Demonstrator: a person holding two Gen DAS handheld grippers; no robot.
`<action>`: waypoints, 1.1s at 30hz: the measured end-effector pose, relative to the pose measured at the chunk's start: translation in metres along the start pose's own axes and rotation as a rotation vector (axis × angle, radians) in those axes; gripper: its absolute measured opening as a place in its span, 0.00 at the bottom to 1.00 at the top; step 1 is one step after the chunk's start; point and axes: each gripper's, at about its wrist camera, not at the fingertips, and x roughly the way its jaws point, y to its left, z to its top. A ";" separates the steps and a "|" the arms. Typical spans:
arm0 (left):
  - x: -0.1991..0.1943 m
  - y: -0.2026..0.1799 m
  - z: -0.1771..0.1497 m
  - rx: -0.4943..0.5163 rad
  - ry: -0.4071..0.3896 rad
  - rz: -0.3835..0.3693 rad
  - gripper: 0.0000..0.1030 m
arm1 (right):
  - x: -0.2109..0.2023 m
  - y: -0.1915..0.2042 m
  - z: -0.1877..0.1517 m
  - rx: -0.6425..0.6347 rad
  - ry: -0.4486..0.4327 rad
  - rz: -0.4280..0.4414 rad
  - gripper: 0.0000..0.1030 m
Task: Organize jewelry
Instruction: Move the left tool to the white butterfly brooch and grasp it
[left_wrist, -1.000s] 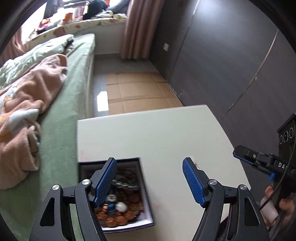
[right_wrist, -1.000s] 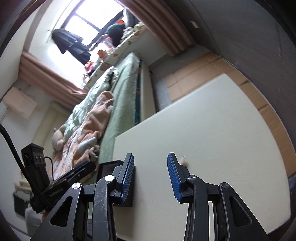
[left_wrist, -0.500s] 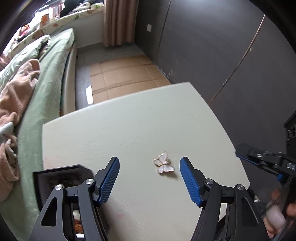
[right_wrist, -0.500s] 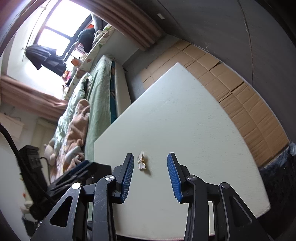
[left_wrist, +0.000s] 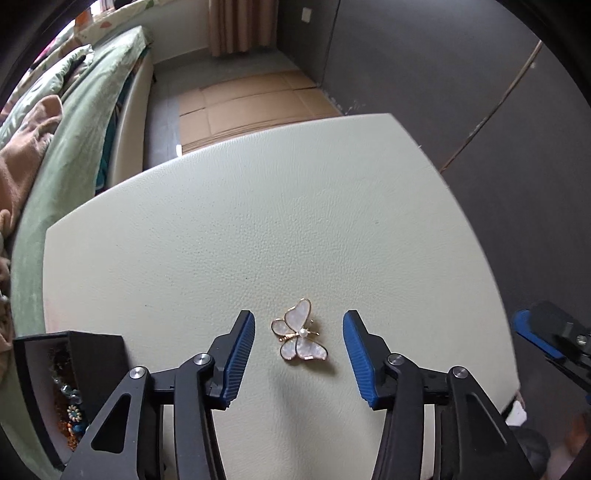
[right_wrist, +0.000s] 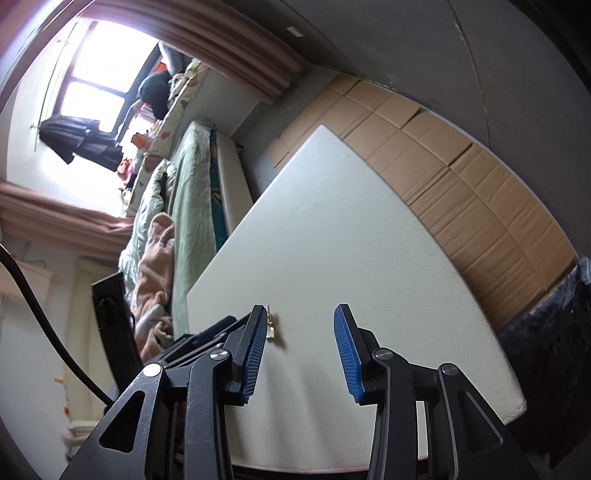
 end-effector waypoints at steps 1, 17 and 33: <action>0.003 -0.001 0.001 -0.002 0.005 0.013 0.49 | -0.001 -0.002 0.001 0.009 -0.001 0.005 0.38; 0.007 0.004 -0.005 -0.021 0.035 0.029 0.20 | -0.003 -0.010 0.002 0.024 0.003 0.019 0.38; -0.012 0.030 0.003 -0.070 0.012 0.004 0.08 | 0.011 0.003 -0.003 -0.013 0.026 -0.002 0.38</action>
